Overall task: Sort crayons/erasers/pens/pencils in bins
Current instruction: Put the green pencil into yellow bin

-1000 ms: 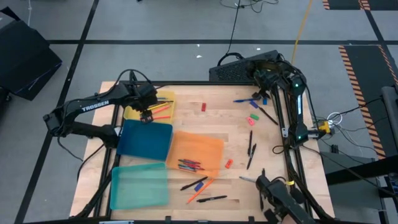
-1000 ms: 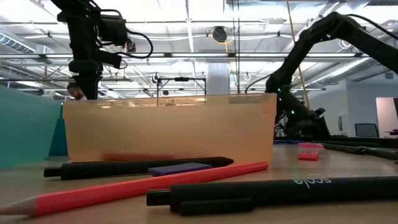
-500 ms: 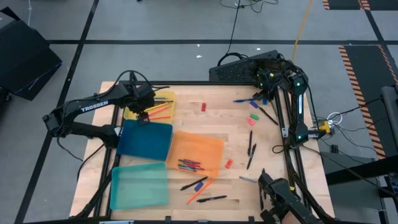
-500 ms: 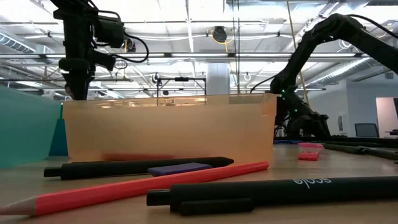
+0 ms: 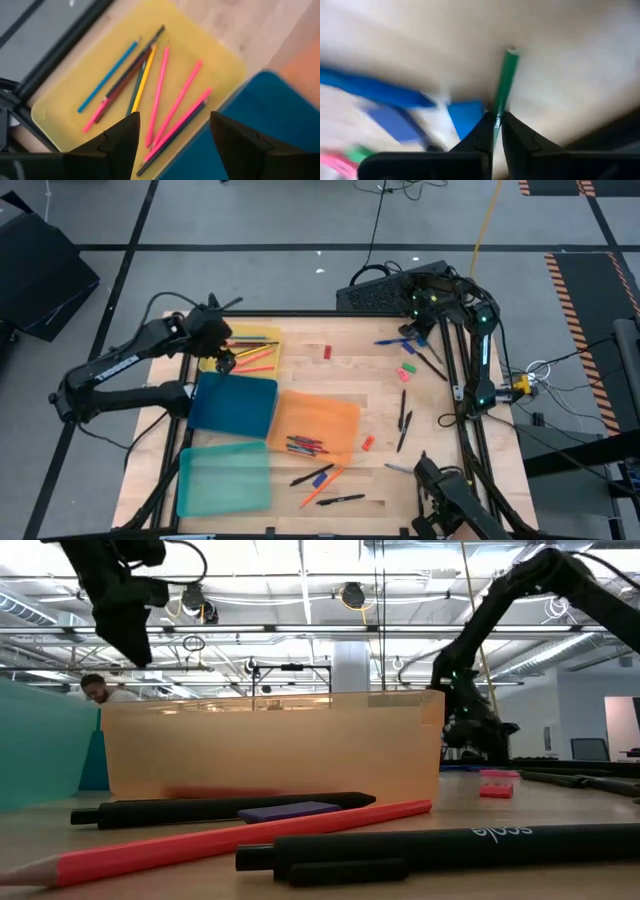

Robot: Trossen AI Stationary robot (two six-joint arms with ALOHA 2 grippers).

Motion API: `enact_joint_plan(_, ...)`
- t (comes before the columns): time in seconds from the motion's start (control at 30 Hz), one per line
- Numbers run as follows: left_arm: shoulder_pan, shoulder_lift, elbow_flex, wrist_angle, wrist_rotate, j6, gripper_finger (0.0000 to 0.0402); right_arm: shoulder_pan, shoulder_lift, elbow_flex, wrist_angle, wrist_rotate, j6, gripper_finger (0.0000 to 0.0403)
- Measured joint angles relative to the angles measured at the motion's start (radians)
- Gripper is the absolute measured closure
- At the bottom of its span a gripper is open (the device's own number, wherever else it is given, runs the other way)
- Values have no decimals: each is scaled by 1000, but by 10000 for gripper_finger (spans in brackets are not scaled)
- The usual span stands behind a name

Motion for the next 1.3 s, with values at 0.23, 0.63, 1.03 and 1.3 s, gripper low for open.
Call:
enact_joint_plan(0.23, 0, -27, 0, 97, 3, -41, 160, 32, -185, 2, 49, -99, 90, 384)
enact_joint_plan(0.63, 0, -27, 0, 140, 14, -51, 160, 235, -386, 3, 91, -283, 223, 385)
enact_joint_plan(1.03, -70, 3, -89, 662, 306, -163, 156, 619, -575, 3, 568, -285, 426, 385)
enact_joint_plan(1.3, -141, 258, -51, 1169, 409, -262, 91, 709, -654, 3, 935, -286, 444, 385)
